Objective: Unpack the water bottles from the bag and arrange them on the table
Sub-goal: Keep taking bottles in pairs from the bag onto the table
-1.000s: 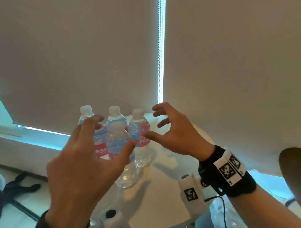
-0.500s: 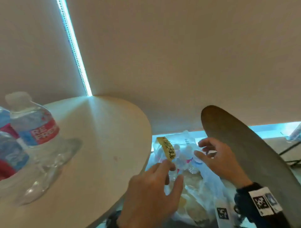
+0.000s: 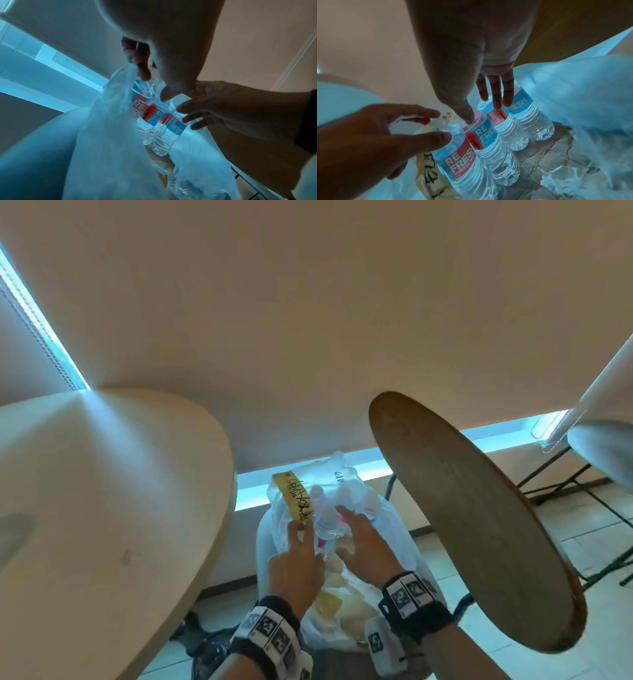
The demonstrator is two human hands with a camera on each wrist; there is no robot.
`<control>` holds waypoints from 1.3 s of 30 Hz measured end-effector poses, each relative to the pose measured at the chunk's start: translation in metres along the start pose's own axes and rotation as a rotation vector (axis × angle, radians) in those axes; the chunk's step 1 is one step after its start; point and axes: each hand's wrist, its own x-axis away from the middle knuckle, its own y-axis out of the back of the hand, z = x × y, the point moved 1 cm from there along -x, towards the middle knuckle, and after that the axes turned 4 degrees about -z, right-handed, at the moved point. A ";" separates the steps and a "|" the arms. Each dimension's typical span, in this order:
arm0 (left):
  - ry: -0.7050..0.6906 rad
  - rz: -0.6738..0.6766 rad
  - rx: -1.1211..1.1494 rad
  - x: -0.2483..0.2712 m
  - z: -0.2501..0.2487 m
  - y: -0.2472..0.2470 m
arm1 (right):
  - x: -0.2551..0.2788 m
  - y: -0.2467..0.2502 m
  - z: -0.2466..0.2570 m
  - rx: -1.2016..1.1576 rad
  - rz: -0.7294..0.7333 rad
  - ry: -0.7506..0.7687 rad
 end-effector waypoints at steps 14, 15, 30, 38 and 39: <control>-0.104 0.088 -0.046 0.020 0.002 -0.014 | 0.004 -0.033 0.000 -0.296 -0.102 -0.042; -0.108 0.122 -0.063 0.021 0.001 -0.016 | 0.006 -0.033 -0.001 -0.317 -0.106 -0.050; 0.020 -0.060 0.286 0.047 -0.026 0.084 | 0.052 0.060 0.009 -0.306 -0.290 0.014; -0.020 -0.316 0.418 0.076 -0.046 0.195 | 0.063 0.174 0.095 -0.271 -0.358 0.241; -0.020 -0.336 0.430 0.080 -0.048 0.208 | 0.063 0.186 0.108 -0.281 -0.366 0.265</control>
